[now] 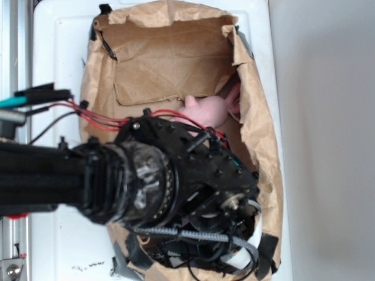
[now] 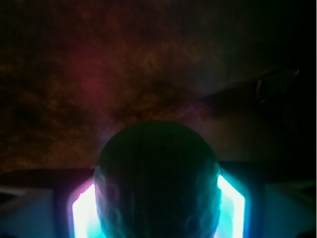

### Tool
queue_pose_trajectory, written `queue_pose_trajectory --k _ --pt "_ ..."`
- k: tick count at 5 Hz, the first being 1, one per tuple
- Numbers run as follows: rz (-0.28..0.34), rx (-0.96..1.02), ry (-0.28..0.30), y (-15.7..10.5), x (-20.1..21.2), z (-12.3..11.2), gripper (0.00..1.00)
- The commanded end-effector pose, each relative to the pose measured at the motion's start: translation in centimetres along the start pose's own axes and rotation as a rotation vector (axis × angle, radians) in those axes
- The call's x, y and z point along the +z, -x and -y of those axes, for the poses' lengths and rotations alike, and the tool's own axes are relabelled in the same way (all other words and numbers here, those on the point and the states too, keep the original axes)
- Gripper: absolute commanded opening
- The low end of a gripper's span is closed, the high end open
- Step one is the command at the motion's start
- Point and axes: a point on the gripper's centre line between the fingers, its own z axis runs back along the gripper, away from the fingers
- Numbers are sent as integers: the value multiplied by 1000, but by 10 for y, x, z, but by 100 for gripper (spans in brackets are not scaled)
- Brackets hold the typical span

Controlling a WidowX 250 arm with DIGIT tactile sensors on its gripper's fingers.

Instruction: Grab the green ball.

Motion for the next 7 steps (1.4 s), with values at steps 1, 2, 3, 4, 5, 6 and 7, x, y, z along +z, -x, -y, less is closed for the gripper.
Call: queue_pose_trajectory --k 1,2,3,4,5,6,7 --pt "-23 84 -64 -6 34 -17 0" --pt "-51 202 -117 4 49 -32 0" --pt "-71 347 -174 14 66 -46 0" --pt "-76 454 -228 21 77 -53 0" --pt "-75 569 -293 27 86 -52 0" --pt "-87 680 -352 30 91 -46 0" --pt "-97 802 -425 35 95 -40 0"
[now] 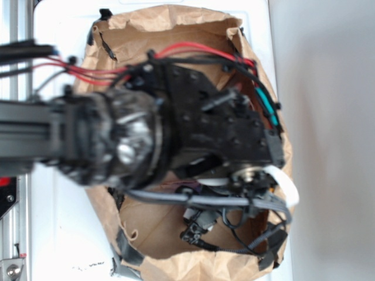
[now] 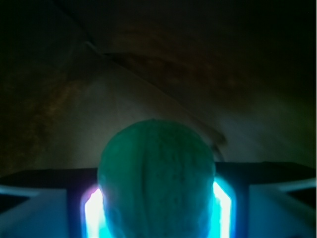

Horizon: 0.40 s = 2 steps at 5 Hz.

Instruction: Grab the green ball.

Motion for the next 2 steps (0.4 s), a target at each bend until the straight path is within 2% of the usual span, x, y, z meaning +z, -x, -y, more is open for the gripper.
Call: queue_pose_trajectory --k 1,2 --pt "34 215 -144 3 42 -9 0" --pt "3 331 -201 6 55 -23 0"
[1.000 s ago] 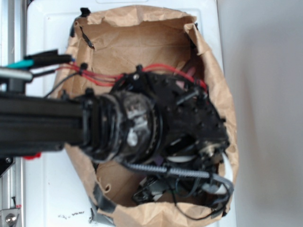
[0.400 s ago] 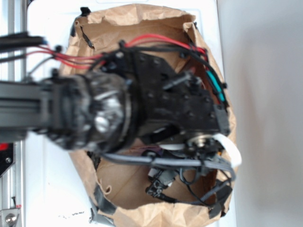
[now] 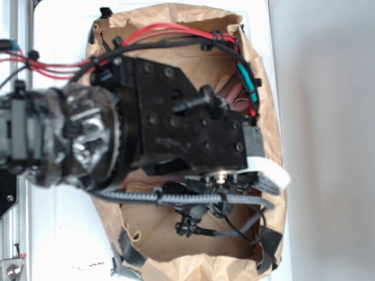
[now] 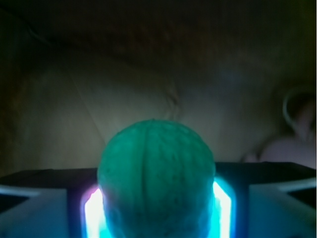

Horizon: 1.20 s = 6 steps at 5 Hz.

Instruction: Grab the green ball.

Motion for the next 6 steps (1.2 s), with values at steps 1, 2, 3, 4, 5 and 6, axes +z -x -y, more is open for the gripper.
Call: queue_pose_trajectory --k 1,2,3,4,5,6 --pt "22 172 -75 -15 60 -31 0" --pt "88 202 -92 -11 80 -38 0" --pt "55 222 -51 -8 91 -42 0" --pt "37 191 21 6 112 -42 0" --pt "78 149 57 16 126 -36 0" --pt "90 111 88 19 136 -31 0"
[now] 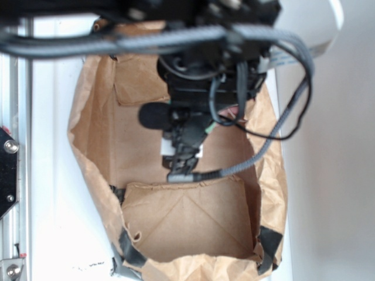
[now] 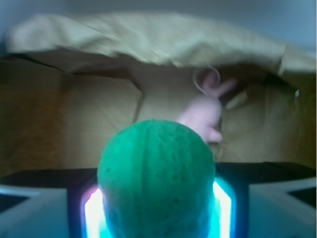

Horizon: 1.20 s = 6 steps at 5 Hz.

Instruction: Grab the green ball.

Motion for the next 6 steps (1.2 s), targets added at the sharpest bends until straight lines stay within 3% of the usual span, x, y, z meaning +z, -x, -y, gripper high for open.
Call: queue_pose_trajectory --k 1,3,4,6 --pt "105 -82 10 9 33 14 0" --pt "182 -176 -34 18 28 30 0" --pt "200 -173 -84 14 21 29 0" --pt "154 -193 -69 10 20 30 0"
